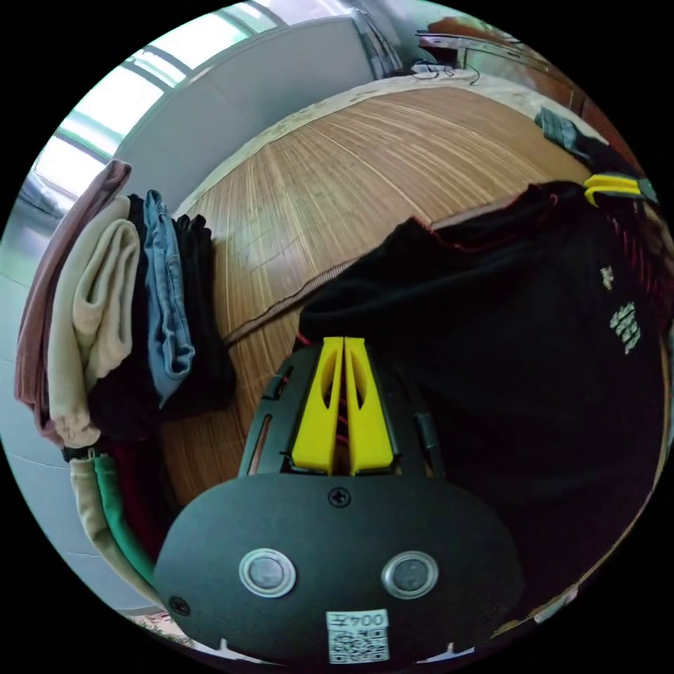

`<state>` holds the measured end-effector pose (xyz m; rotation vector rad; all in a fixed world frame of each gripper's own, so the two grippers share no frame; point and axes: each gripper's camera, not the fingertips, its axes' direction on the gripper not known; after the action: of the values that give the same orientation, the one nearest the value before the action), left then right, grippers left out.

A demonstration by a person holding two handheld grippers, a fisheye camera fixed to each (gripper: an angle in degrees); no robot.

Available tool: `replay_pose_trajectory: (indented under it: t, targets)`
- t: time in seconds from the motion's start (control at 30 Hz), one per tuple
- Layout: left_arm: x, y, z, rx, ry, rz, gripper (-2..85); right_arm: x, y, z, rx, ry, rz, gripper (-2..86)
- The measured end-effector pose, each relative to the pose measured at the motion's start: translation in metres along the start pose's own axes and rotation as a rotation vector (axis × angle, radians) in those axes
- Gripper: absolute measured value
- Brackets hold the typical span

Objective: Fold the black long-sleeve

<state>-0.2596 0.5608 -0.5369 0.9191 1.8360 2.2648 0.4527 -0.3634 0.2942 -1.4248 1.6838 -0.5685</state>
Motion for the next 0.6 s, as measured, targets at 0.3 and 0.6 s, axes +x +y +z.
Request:
replay_pose_trajectory:
  t: [0.3,0.6]
  targets:
    - [-0.073,0.171,-0.039,0.005,0.242,-0.100,0.7,-0.055,0.151,-0.088,-0.042,-0.195,-0.068,9.9]
    - [0.023,0.402,-0.050,-0.246,0.277,0.057,2.9,-0.120,0.324,-0.147,-0.306,-0.157,-0.178,10.0]
